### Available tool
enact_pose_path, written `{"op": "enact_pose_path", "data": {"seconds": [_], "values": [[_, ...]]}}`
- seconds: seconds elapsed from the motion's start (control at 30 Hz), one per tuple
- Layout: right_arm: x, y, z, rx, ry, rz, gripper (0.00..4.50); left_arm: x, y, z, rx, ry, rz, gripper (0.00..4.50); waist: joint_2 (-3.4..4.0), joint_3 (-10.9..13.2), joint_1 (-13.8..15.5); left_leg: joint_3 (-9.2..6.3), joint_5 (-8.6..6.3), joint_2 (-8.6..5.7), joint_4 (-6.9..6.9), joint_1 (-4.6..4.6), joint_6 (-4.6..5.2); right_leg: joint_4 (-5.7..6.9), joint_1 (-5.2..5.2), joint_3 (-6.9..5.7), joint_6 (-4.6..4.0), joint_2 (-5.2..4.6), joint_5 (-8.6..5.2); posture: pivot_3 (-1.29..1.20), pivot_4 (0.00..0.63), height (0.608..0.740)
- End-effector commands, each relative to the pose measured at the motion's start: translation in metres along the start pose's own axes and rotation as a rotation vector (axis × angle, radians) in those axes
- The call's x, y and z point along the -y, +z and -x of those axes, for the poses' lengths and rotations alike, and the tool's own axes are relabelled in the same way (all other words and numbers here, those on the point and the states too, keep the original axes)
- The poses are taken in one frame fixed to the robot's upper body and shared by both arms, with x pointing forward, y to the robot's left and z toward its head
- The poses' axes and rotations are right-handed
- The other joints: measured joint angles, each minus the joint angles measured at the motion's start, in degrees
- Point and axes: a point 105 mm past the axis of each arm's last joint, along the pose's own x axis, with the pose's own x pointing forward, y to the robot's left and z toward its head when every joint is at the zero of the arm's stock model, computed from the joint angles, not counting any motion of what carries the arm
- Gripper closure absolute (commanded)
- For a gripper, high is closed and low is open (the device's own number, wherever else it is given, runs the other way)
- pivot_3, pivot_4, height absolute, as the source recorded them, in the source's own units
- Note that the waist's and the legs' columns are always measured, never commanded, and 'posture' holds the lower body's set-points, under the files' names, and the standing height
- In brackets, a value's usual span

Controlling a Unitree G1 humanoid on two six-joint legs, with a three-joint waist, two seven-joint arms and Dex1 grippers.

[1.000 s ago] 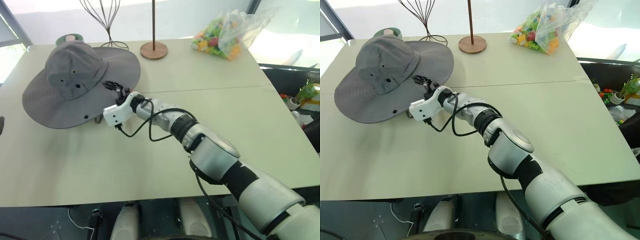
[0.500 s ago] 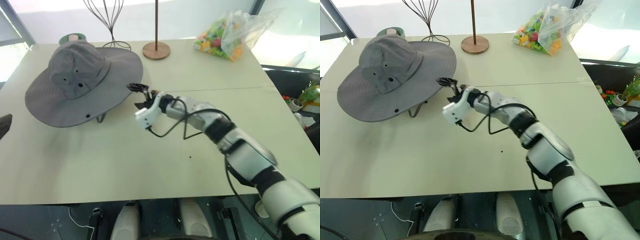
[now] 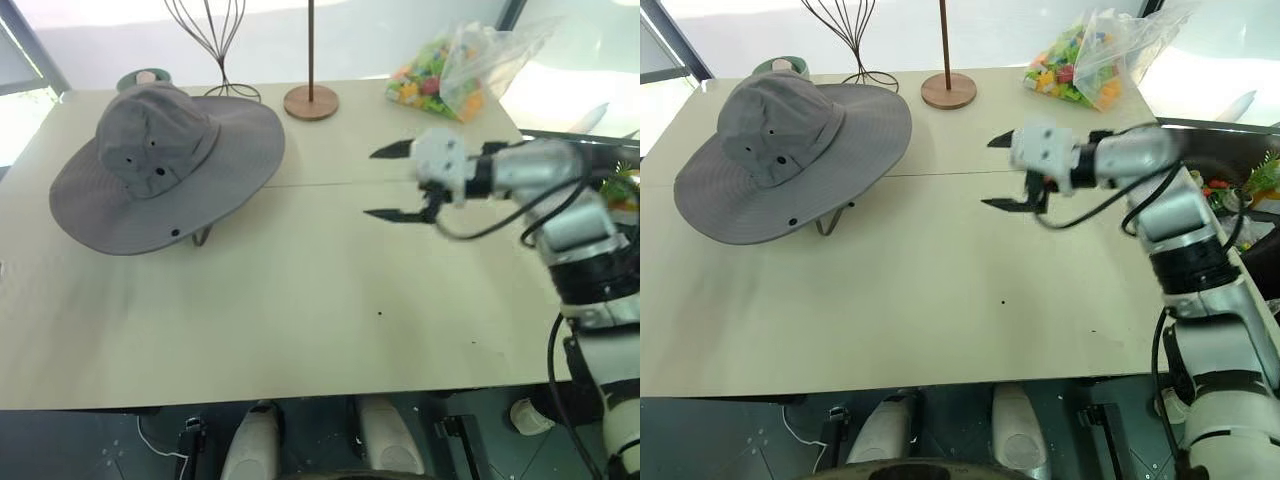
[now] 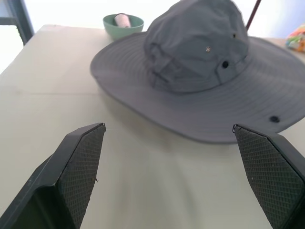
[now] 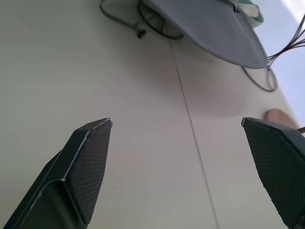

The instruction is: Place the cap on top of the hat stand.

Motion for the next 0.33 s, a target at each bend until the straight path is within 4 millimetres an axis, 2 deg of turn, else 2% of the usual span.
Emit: {"op": "enact_pose_path", "data": {"seconds": [0.03,0.17,0.33], "values": [[0.015,0.009,0.031,0.05,0.042,-0.141,0.03,-0.007,0.01,0.012,0.01,0.023,-0.08,0.0,-0.01,-0.01,0.16,0.0,0.0,0.0,0.0,-0.01,0.0,-0.04,0.03,-0.03,-0.05,0.0,-0.03,0.0,0.15,0.74],[0.025,0.003,0.046,0.047,0.053,-0.22,0.03,-0.014,0.006,0.02,-0.003,0.052,-0.082,0.0,-0.01,0.0,0.3,0.02,-0.01,0.0,-0.01,-0.02,0.01,-0.16,0.08,-0.05,-0.04,-0.02,-0.03,0.0,0.15,0.74],[0.032,0.001,0.044,0.07,0.006,-0.242,0.03,-0.009,0.007,0.017,0.01,0.033,-0.09,0.0,0.01,0.0,0.06,0.04,-0.01,0.0,-0.04,-0.03,0.0,-0.13,0.02,-0.04,0.11,-0.02,0.05,0.0,0.15,0.74]]}}
